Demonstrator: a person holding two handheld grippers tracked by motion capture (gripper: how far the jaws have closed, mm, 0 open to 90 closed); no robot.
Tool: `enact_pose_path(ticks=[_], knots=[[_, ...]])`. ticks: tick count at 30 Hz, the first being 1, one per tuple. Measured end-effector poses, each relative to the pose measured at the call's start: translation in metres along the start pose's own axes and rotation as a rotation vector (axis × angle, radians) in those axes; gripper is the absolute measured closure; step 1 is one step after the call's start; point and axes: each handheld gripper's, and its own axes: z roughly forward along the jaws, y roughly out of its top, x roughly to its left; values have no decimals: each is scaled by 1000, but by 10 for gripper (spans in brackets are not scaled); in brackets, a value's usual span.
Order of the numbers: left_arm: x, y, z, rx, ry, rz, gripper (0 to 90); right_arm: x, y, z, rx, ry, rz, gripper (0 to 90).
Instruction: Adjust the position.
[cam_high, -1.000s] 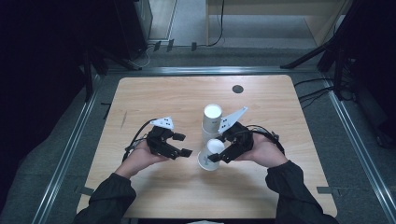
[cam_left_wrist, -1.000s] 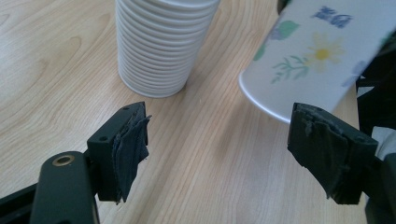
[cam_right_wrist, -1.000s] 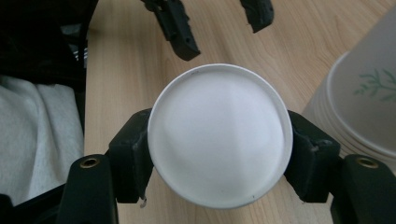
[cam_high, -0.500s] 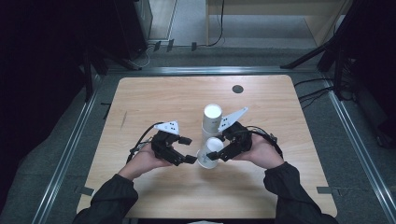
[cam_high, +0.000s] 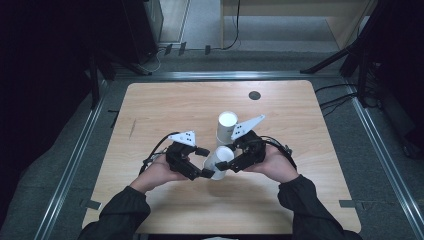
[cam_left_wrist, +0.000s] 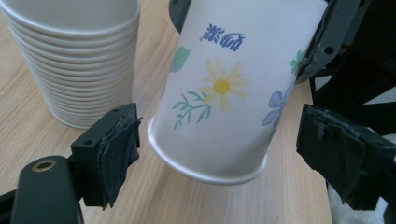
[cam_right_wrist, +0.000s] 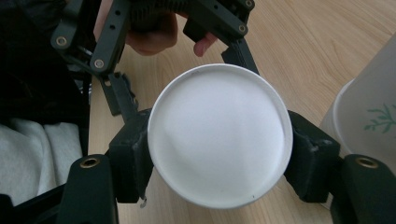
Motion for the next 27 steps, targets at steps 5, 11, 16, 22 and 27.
enact_pose_path(ticks=[5, 11, 16, 22, 27], knots=[[-1, 1, 6, 16, -20, 14, 134, -1, -2, 0, -21, 24, 24, 338], [-3, 1, 11, 30, -37, 38, 140, -1, -3, 3, -23, 50, 31, 339], [-4, 1, 15, 35, -43, 52, 140, 0, -3, 6, -22, 68, 30, 341], [-5, 1, 14, 31, -42, 74, 236, 1, -2, 7, -21, 73, 26, 341], [-4, 1, 12, 19, -42, 88, 261, 0, -2, 6, -29, 82, 35, 343]])
